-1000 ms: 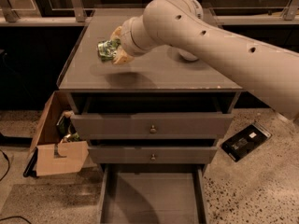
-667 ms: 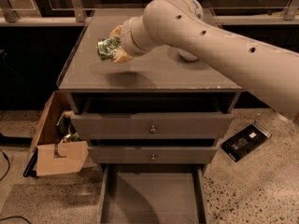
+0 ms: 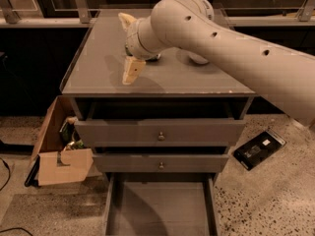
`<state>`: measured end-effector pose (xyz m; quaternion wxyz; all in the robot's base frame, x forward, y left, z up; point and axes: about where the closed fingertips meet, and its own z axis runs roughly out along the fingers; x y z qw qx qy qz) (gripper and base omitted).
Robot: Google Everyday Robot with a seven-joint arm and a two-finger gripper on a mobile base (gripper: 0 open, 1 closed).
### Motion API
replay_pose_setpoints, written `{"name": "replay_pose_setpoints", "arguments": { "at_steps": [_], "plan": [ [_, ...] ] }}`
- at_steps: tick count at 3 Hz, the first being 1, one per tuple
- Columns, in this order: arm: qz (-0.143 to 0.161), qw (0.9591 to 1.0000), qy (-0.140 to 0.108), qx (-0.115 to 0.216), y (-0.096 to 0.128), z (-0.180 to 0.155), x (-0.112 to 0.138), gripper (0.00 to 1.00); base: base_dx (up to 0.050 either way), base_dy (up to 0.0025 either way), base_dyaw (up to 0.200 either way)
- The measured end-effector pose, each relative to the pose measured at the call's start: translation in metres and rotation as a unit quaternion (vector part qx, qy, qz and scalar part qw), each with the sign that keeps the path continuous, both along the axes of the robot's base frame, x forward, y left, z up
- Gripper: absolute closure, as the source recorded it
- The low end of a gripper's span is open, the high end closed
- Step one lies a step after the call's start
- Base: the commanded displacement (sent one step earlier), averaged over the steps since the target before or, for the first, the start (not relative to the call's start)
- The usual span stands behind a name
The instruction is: Pick green can from bottom drawer and place on counter
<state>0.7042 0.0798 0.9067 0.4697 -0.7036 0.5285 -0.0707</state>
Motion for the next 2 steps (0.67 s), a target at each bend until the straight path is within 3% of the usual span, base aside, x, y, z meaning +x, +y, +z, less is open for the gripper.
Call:
{"name": "replay_pose_setpoints", "arguments": {
  "at_steps": [2],
  "plan": [
    [0.000,0.9999,-0.013,0.001,-0.0008,0.0080,-0.0032,0.00,0.000,0.00000,0.000]
  ]
}}
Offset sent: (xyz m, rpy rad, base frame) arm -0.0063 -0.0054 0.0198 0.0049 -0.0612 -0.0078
